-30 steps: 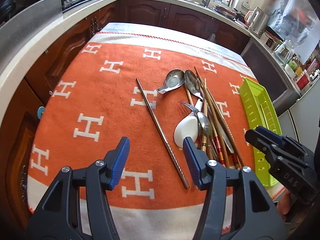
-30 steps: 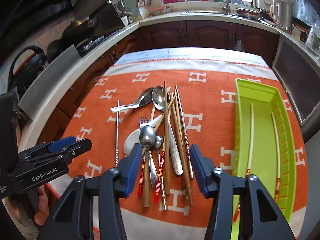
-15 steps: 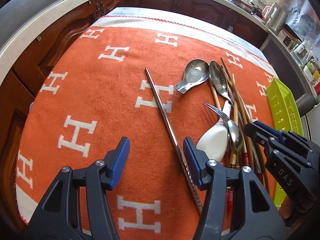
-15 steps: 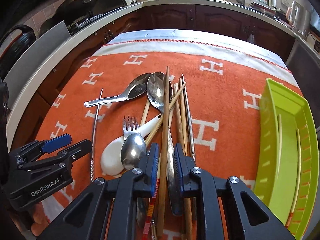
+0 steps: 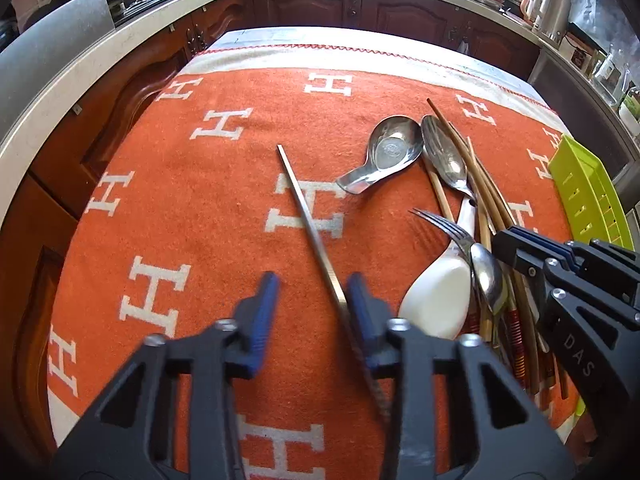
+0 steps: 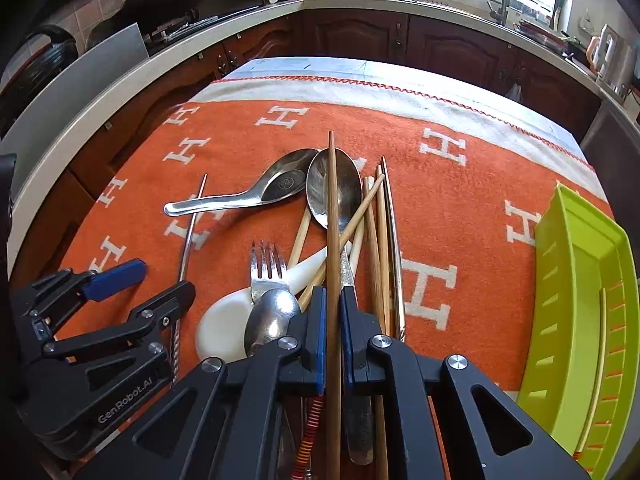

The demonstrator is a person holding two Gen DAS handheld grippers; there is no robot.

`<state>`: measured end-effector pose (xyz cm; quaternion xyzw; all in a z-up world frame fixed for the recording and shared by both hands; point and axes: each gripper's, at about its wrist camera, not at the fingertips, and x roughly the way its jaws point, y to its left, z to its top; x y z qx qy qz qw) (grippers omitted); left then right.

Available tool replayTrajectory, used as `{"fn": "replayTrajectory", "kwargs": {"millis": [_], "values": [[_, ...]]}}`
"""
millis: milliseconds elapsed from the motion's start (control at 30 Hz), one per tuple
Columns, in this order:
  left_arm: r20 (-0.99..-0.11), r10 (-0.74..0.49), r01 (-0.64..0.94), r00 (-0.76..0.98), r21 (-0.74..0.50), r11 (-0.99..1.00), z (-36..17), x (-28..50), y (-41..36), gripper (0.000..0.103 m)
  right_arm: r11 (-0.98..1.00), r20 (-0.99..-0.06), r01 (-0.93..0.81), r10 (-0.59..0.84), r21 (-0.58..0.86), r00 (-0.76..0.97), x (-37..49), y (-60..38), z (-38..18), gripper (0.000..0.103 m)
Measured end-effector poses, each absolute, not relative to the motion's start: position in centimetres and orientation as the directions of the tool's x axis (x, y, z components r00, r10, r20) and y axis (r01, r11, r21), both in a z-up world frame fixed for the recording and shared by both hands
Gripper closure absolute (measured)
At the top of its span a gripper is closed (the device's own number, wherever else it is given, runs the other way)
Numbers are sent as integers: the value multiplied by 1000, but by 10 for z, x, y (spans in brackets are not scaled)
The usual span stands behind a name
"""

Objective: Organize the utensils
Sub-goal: 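Close the right tool on a wooden chopstick in the pile, then close the left tool on a metal chopstick in the pile, then carry both chopsticks into the green tray and open both tools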

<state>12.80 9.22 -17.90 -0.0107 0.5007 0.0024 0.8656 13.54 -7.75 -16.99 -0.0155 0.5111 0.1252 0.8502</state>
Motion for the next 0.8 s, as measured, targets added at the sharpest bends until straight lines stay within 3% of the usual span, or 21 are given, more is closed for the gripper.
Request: {"fn": "replayTrajectory", "kwargs": {"millis": [67, 167, 400, 800], "values": [[-866, -25, -18, 500, -40, 999, -179, 127, 95, 96, 966, -868, -215, 227, 143, 442, 134, -83, -167, 96], [-861, -56, -33, 505, -84, 996, -178, 125, 104, 100, 957, -855, -199, 281, 213, 436, 132, -91, -162, 96], [-854, -86, -53, 513, -132, 990, -171, 108, 119, 100, 926, -828, -172, 377, 336, 414, 120, -107, -151, 96], [-786, -177, 72, 593, -168, 983, -91, 70, 91, 100, 876, -765, -117, 468, 468, 443, 76, -144, -114, 96]]}}
